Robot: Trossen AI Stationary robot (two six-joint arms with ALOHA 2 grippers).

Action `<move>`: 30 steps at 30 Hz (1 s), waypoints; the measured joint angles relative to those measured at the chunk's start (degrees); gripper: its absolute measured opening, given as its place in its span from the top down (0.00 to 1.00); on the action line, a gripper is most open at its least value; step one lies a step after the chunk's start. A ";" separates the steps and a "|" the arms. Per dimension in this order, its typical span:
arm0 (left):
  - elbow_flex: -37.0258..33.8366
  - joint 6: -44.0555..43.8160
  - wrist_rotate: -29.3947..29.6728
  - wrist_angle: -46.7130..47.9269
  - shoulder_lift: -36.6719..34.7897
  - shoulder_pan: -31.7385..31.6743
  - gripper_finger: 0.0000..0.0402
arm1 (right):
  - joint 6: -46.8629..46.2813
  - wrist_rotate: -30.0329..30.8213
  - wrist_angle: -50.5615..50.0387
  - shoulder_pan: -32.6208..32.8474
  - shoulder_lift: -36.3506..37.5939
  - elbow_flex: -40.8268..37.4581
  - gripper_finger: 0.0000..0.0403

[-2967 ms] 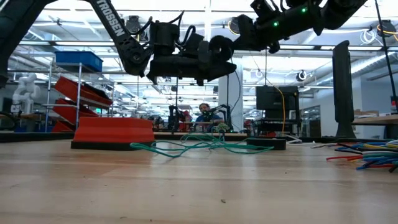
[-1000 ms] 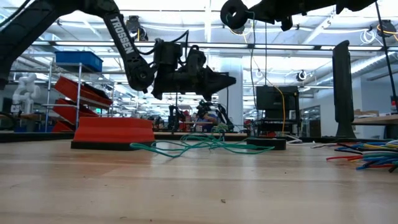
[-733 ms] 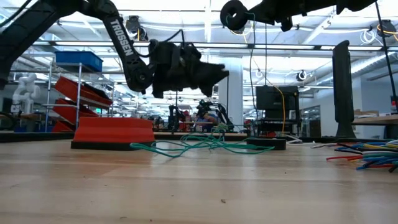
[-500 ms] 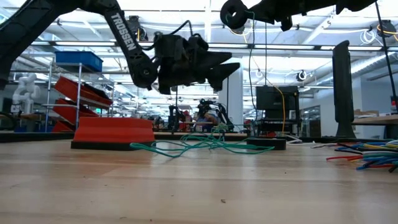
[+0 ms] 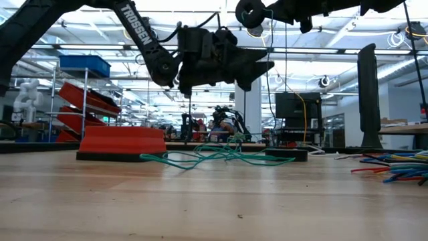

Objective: Coiling cords
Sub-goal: Coil the green wire cable on the spool

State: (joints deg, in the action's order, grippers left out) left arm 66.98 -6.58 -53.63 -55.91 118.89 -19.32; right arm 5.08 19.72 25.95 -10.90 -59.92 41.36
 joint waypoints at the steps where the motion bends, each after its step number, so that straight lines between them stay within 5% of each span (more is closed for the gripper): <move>1: 0.15 0.06 0.01 -0.11 0.00 0.31 0.45 | 0.01 -0.33 0.00 0.00 0.00 0.00 1.00; 9: 0.35 0.63 3.59 0.37 0.00 0.28 0.50 | 0.04 -0.43 0.08 0.02 0.00 0.00 1.00; 24: 0.37 4.47 7.68 4.68 -0.02 -1.26 0.95 | 0.07 -0.63 -0.71 0.15 0.02 0.00 1.00; 30: 0.37 3.70 10.60 7.44 -0.02 -6.40 0.99 | 0.32 -0.01 -6.80 0.38 0.02 0.00 1.00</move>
State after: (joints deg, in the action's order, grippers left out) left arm 67.35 -2.88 -43.02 -48.47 118.87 -25.72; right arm 5.41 19.71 19.15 -10.51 -59.90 41.36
